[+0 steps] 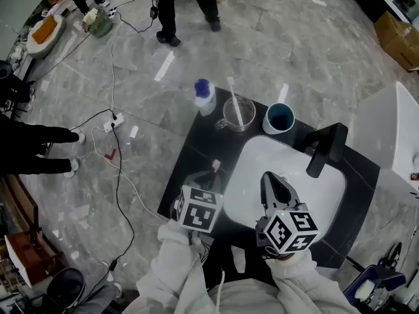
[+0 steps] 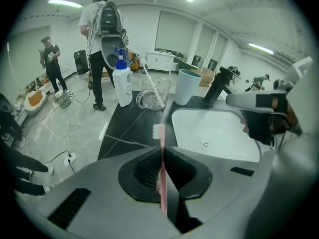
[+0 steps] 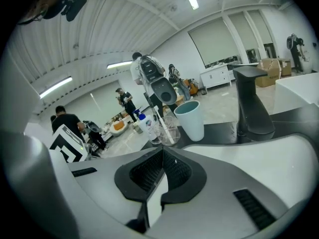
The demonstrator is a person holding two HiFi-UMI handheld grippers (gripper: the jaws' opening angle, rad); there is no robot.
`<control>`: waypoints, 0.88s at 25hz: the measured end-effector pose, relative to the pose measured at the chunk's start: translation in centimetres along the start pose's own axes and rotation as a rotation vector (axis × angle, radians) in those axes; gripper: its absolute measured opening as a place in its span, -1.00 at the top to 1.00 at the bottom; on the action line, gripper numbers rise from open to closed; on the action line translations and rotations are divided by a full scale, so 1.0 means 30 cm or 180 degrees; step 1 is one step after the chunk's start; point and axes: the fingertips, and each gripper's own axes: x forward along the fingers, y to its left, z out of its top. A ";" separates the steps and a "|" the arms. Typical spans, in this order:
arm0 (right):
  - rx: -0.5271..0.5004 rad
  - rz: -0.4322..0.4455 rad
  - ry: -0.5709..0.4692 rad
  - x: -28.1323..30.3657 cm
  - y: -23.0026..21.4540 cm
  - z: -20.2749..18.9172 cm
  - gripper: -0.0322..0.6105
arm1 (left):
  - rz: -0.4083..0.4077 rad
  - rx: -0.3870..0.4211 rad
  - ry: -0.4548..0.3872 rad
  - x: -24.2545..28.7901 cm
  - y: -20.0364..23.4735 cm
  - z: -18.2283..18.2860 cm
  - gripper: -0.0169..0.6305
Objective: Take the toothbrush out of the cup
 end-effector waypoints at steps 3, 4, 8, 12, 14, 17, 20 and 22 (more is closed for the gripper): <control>0.0042 -0.0083 0.0019 -0.007 -0.050 -0.009 0.83 | 0.0034 0.0050 0.0116 0.060 0.008 -0.016 0.88; 0.0059 -0.0106 0.0027 -0.008 -0.064 -0.012 0.83 | 0.0046 0.0069 0.0154 0.076 0.010 -0.019 0.88; 0.0102 -0.0152 0.0067 -0.010 -0.101 -0.023 0.83 | 0.0064 0.0106 0.0278 0.128 0.009 -0.031 0.88; 0.0111 -0.0150 0.0095 -0.005 -0.116 -0.032 0.83 | 0.0115 0.0094 0.0321 0.159 0.010 -0.040 0.88; 0.0117 -0.0156 0.0101 -0.004 -0.123 -0.034 0.83 | 0.0138 0.0078 0.0316 0.168 0.012 -0.039 0.88; 0.0126 -0.0169 0.0103 -0.007 -0.132 -0.036 0.83 | 0.0154 0.0036 0.0289 0.177 0.014 -0.035 0.88; 0.0132 -0.0180 0.0105 -0.012 -0.137 -0.039 0.83 | 0.0167 -0.0014 0.0228 0.181 0.015 -0.027 0.88; 0.0133 -0.0184 0.0110 -0.014 -0.139 -0.042 0.83 | 0.0181 -0.0035 0.0191 0.184 0.016 -0.024 0.88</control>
